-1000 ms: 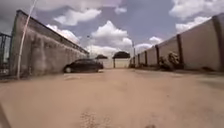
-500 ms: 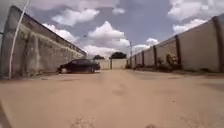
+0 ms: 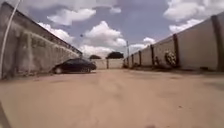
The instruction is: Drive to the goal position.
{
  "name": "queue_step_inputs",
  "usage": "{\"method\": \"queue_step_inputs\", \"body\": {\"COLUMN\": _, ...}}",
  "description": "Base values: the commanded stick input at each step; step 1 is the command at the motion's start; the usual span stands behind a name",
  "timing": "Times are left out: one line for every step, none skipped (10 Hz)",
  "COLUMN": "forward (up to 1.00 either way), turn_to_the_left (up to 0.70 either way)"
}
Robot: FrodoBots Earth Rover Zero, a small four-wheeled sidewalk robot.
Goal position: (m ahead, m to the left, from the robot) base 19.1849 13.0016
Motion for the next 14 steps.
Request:
{"method": "queue_step_inputs", "body": {"forward": 0.6, "turn_to_the_left": -0.15}}
{"method": "queue_step_inputs", "body": {"forward": 0.6, "turn_to_the_left": -0.15}}
{"method": "queue_step_inputs", "body": {"forward": 0.6, "turn_to_the_left": -0.15}}
{"method": "queue_step_inputs", "body": {"forward": 0.6, "turn_to_the_left": -0.15}}
{"method": "queue_step_inputs", "body": {"forward": 0.6, "turn_to_the_left": -0.15}}
{"method": "queue_step_inputs", "body": {"forward": 0.6, "turn_to_the_left": -0.15}}
{"method": "queue_step_inputs", "body": {"forward": 0.6, "turn_to_the_left": -0.15}}
{"method": "queue_step_inputs", "body": {"forward": 0.6, "turn_to_the_left": -0.15}}
{"method": "queue_step_inputs", "body": {"forward": 0.6, "turn_to_the_left": -0.15}}
{"method": "queue_step_inputs", "body": {"forward": 0.6, "turn_to_the_left": -0.15}}
{"method": "queue_step_inputs", "body": {"forward": 0.6, "turn_to_the_left": -0.15}}
{"method": "queue_step_inputs", "body": {"forward": 0.6, "turn_to_the_left": -0.15}}
{"method": "queue_step_inputs", "body": {"forward": 0.6, "turn_to_the_left": -0.15}}
{"method": "queue_step_inputs", "body": {"forward": 0.6, "turn_to_the_left": -0.15}}
